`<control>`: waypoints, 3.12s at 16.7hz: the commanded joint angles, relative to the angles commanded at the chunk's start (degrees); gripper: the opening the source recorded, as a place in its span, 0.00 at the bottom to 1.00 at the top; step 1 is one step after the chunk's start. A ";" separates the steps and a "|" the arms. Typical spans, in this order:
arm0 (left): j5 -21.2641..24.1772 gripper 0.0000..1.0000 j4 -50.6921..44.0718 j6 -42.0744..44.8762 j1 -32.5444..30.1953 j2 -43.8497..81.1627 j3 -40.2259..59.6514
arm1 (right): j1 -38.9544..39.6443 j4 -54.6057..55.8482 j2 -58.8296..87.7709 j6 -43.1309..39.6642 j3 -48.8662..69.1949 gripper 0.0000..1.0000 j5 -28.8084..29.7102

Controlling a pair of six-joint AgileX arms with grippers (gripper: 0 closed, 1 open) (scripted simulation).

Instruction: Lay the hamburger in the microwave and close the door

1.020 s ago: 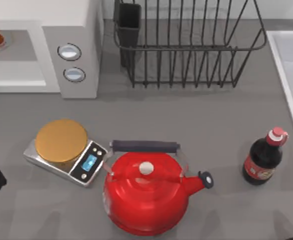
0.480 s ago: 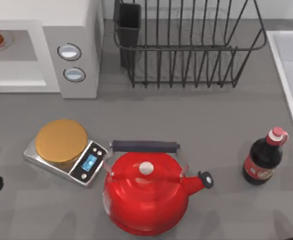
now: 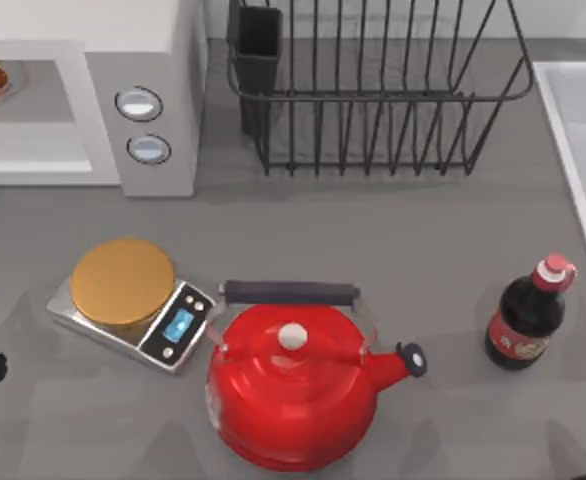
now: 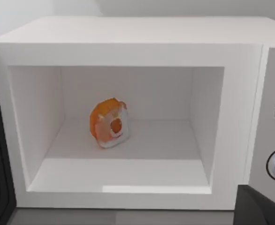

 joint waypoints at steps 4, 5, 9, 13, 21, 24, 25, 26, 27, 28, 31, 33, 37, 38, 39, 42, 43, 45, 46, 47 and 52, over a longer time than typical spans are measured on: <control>0.00 0.00 0.00 0.00 0.00 0.00 0.00 | 0.00 0.00 0.00 0.00 0.00 1.00 0.00; 0.00 0.00 0.00 0.00 0.01 0.02 0.02 | 0.00 0.00 0.00 0.00 0.00 1.00 0.00; 3.07 0.00 1.59 0.03 3.01 1.34 -0.26 | 0.00 0.00 0.00 0.00 0.00 1.00 0.00; 6.60 0.00 3.47 0.05 6.58 2.89 -0.57 | 0.00 0.00 0.00 0.00 0.00 1.00 0.00; 9.80 0.00 6.26 0.11 9.77 5.43 -0.59 | 0.00 0.00 0.00 0.00 0.00 1.00 0.00; 12.62 0.00 8.67 0.13 12.58 7.80 -0.71 | 0.00 0.00 0.00 0.00 0.00 1.00 0.00; 13.35 0.00 9.38 0.14 13.31 8.45 -0.71 | 0.00 0.00 0.00 0.00 0.00 1.00 0.00; 13.53 0.00 9.57 0.15 13.49 8.64 -0.71 | 0.00 0.00 0.00 0.00 0.00 1.00 0.00; 13.53 0.00 9.57 0.15 13.49 8.64 -0.71 | 0.00 0.00 0.00 0.00 0.00 1.00 0.00; 13.53 0.00 9.57 0.15 13.49 8.64 -0.71 | 0.00 0.00 0.00 0.00 0.00 1.00 0.00; 12.41 0.00 8.75 0.18 12.44 8.36 -0.09 | 0.00 0.00 0.00 0.00 0.00 1.00 0.00; 9.65 0.00 7.02 0.19 9.71 7.91 1.14 | 0.00 0.00 0.00 0.00 0.00 1.00 0.00; 2.55 0.00 3.49 0.20 2.29 6.84 3.53 | 0.00 0.00 0.00 0.00 0.00 1.00 0.00; 0.89 0.00 2.39 0.20 0.58 6.50 4.19 | 0.00 0.00 0.00 0.00 0.00 1.00 0.00; -0.31 0.00 1.39 0.21 -0.51 6.10 4.81 | 0.00 0.00 0.00 0.00 0.00 1.00 0.00; -1.01 0.00 0.73 0.21 -1.07 5.74 5.30 | 0.00 0.00 0.00 0.00 0.00 1.00 0.00; -1.01 0.00 0.73 0.21 -1.07 5.74 5.30 | 0.00 0.00 0.00 0.00 0.00 1.00 0.00; -0.80 0.00 0.86 0.19 -0.86 5.97 5.17 | 0.00 0.00 0.00 0.00 0.00 1.00 0.00; -0.51 0.00 0.49 0.62 -0.31 6.58 5.77 | 0.00 0.00 0.00 0.00 0.00 1.00 0.00; 0.07 0.00 -0.24 1.48 0.77 7.80 6.97 | 0.00 0.00 0.00 0.00 0.00 1.00 0.00; 6.79 0.00 -8.06 10.76 11.79 23.02 20.58 | 0.00 0.00 0.00 0.00 0.00 1.00 0.00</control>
